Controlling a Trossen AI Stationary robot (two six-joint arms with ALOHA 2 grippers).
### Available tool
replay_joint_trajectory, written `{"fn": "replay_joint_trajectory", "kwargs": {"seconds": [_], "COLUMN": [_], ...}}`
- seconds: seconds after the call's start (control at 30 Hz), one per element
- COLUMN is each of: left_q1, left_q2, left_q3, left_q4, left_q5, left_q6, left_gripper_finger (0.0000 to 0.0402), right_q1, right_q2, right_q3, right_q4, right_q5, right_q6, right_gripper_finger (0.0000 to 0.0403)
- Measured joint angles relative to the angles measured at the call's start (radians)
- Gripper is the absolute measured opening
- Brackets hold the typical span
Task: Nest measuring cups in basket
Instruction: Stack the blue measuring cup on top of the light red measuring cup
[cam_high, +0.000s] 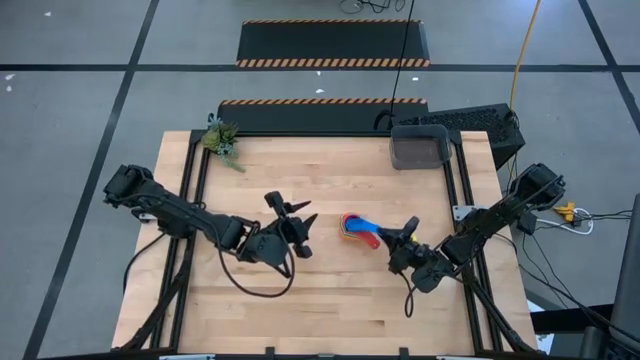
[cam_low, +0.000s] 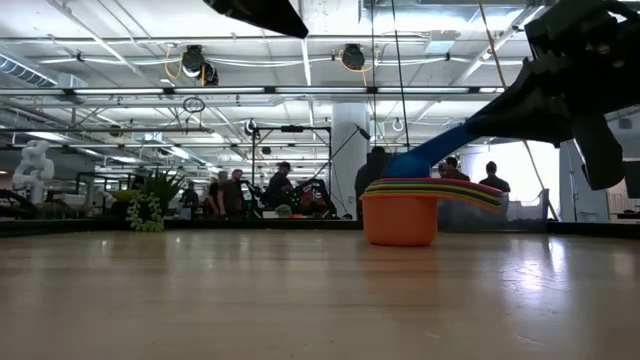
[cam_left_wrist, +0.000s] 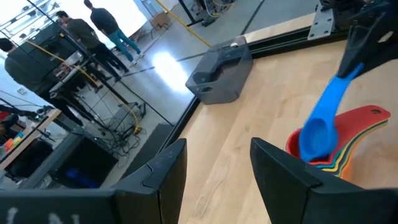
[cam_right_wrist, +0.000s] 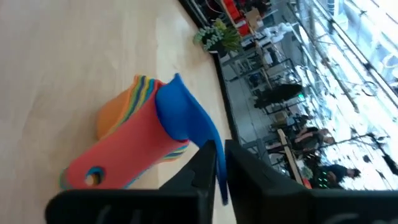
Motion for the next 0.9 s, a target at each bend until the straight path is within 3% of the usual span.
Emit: {"fn": "replay_joint_trajectory", "kwargs": {"seconds": [0.5, 0.7, 0.9], "left_q1": [0.003, 0.002, 0.003], "left_q2": [0.0, 0.0, 0.0], "left_q3": [0.0, 0.0, 0.0], "left_q4": [0.0, -0.001, -0.001], "left_q5": [0.032, 0.039, 0.039], "left_q6": [-0.013, -0.021, -0.023], "left_gripper_finger": [0.0179, 0.0179, 0.0179], "right_q1": [0.001, 0.002, 0.005], "right_q2": [0.0, 0.0, 0.0], "right_q3": [0.0, 0.0, 0.0], "right_q4": [0.0, -0.005, -0.009], "right_q5": [-0.061, -0.134, -0.138], "right_q6": [0.035, 0.11, 0.136], "right_gripper_finger": [0.0112, 0.0133, 0.0137]}}
